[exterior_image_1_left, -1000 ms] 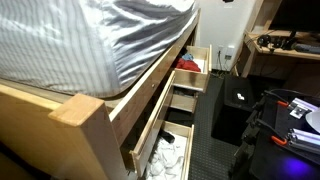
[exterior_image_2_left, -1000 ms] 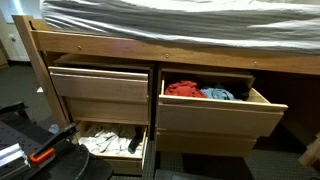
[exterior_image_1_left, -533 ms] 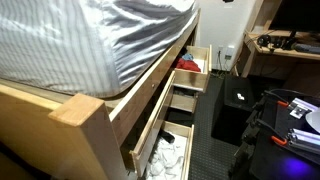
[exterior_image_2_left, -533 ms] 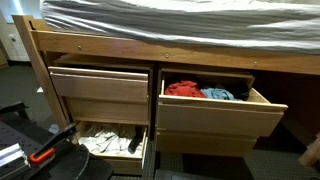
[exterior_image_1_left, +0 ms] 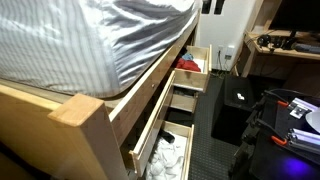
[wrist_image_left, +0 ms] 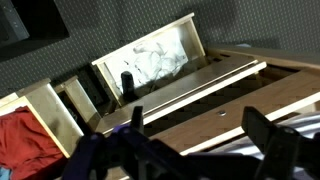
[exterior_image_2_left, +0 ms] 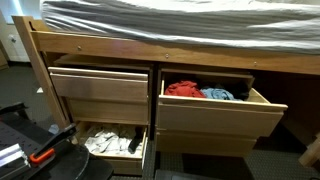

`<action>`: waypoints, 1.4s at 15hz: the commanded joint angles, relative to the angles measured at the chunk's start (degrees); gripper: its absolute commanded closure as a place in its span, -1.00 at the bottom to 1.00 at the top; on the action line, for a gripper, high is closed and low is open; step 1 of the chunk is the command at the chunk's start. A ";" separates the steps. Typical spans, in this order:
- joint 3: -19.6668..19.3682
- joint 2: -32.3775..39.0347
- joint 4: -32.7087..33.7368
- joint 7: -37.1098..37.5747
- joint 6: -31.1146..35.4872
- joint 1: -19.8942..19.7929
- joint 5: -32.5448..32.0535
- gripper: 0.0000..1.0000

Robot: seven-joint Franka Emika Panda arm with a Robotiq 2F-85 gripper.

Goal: Open the left top drawer then close the right top drawer

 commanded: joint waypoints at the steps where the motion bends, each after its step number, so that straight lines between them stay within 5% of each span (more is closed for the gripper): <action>1: -1.12 -5.26 -14.64 5.33 13.39 -2.67 0.50 -1.00; 3: 0.30 -8.94 -20.87 12.82 16.16 -2.66 1.32 -1.00; 4: -0.95 -3.06 -13.63 7.39 12.86 -2.80 0.24 -1.00; 6: 0.13 -5.63 -18.03 11.35 14.64 -2.82 0.35 -1.00; 7: 2.76 -5.33 -19.19 16.36 14.93 -3.87 -4.60 -1.00; 13: -0.24 -4.32 -35.39 33.82 39.35 -15.74 -21.73 -1.00; 20: -2.11 -3.43 -36.13 33.76 37.97 -17.52 -21.48 -1.00; 21: -0.82 -1.42 -35.97 39.70 39.51 -19.18 -23.03 -1.00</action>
